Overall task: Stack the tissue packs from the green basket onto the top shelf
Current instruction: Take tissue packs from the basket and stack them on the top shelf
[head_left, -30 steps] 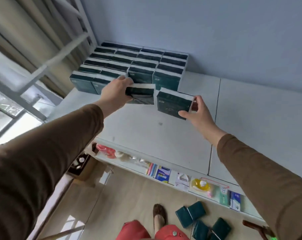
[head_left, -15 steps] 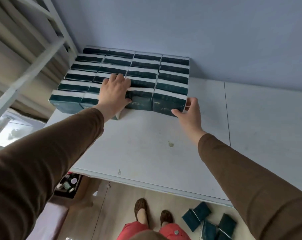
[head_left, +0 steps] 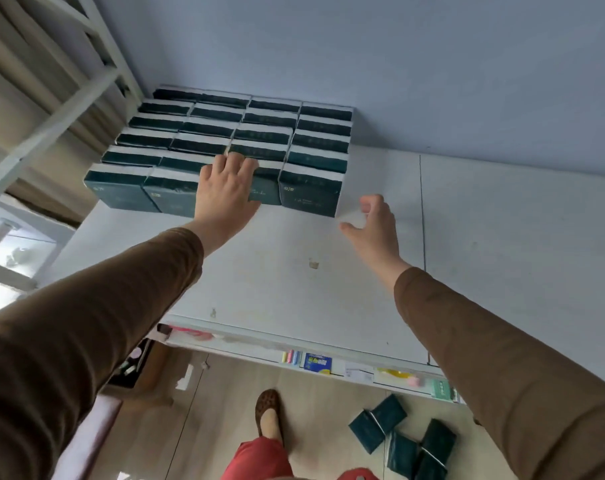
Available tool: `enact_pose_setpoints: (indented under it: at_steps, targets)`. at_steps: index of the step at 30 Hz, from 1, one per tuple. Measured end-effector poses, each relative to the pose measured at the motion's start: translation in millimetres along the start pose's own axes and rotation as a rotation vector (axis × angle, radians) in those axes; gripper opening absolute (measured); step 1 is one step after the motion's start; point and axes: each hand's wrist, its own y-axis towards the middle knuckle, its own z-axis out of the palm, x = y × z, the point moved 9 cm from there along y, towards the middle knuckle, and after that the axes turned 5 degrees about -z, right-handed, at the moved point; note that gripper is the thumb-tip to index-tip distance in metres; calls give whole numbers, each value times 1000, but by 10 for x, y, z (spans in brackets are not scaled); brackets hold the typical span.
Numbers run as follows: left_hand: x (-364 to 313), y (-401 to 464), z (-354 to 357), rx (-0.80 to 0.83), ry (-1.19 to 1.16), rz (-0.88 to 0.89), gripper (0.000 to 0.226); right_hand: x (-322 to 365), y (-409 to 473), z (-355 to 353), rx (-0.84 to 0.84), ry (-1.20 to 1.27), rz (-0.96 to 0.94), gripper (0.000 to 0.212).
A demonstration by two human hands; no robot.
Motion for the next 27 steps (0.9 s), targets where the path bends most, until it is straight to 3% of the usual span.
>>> enact_pose_setpoints:
  at_steps: [7, 15, 20, 27]
  targets:
    - [-1122, -1230, -215, 29, -127, -46, 54, -379, -1004, -787, 99, -185, -223, 36]
    - [-2621, -2458, -384, 127, -215, 52, 49, -1046, -2323, -1875, 50, -349, -338, 29]
    - [-3353, -3184, -409, 193, -278, 95, 47, -1673, -3189, -2350, 34, -375, -266, 29]
    - [-4207, -4401, -279, 321, -289, 101, 45, -2642, -4438, -2823, 142, -432, -120, 28]
